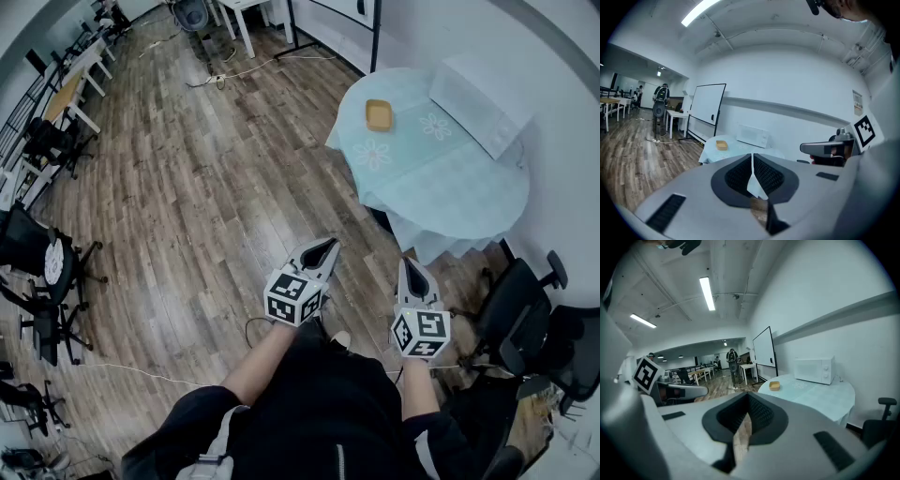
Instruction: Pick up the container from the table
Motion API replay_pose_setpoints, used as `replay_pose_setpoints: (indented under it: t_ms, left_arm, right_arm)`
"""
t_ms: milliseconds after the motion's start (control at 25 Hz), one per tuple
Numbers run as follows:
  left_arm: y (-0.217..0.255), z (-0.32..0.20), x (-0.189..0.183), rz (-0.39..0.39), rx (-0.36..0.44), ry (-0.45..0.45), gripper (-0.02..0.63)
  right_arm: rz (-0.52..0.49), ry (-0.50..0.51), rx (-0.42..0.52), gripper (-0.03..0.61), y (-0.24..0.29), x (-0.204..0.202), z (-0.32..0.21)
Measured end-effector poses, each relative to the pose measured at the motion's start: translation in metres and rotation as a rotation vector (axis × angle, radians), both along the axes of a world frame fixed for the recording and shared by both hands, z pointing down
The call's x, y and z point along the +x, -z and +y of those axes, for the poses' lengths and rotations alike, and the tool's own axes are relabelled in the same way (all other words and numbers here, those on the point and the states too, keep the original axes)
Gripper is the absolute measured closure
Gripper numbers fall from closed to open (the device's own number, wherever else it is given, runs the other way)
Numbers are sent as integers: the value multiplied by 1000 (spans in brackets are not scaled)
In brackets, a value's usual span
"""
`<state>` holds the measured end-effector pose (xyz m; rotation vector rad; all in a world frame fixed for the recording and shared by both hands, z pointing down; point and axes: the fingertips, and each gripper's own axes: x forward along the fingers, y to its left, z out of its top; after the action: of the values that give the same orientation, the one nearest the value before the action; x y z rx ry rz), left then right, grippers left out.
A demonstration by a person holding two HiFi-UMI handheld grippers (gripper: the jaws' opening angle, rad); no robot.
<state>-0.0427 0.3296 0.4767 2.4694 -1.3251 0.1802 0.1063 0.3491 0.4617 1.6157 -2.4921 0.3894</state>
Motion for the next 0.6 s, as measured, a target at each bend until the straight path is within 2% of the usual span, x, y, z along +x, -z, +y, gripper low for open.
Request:
replay_pose_setpoints:
  t_ms: [240, 600]
  left_arm:
    - [1, 2, 9, -6, 3, -1, 589]
    - [-7, -8, 12, -4, -17, 12, 589]
  right_arm:
    - [-34, -5, 45, 552, 10, 9, -2]
    - [-34, 28, -2, 552, -5, 7, -11]
